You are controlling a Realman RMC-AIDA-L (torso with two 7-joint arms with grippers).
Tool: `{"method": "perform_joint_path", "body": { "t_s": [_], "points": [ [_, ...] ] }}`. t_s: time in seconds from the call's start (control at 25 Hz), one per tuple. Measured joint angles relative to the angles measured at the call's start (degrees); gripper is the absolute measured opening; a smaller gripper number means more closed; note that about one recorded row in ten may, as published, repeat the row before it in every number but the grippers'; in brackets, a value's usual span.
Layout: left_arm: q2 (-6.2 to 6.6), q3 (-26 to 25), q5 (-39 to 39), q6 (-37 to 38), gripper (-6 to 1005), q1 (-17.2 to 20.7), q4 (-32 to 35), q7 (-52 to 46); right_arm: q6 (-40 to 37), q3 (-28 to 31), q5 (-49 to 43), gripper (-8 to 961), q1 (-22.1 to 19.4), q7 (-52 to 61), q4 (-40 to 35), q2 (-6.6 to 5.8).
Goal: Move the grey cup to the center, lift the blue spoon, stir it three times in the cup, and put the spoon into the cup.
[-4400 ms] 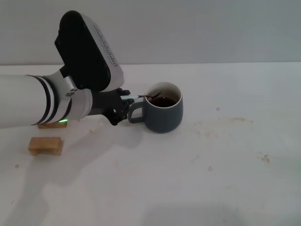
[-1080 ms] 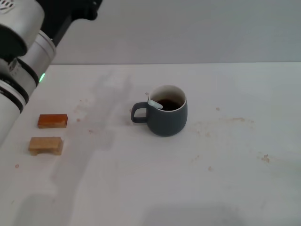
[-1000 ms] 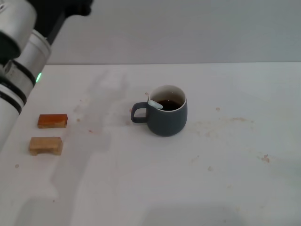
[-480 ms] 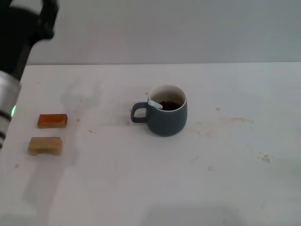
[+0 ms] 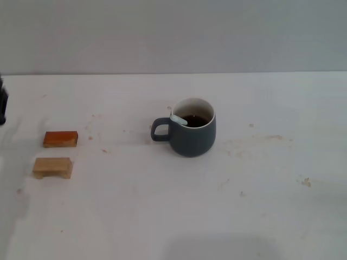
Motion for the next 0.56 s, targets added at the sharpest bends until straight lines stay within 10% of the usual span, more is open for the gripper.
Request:
{"method": "perform_joint_path", "body": {
  "t_s": [0.56],
  "points": [
    [-0.3,-2.35,-0.88,6.18,560,0.38,8.35,-2.19,0.32,0.04,-0.03,-1,2.56,-0.23,-0.49,-0.07]
  ]
}}
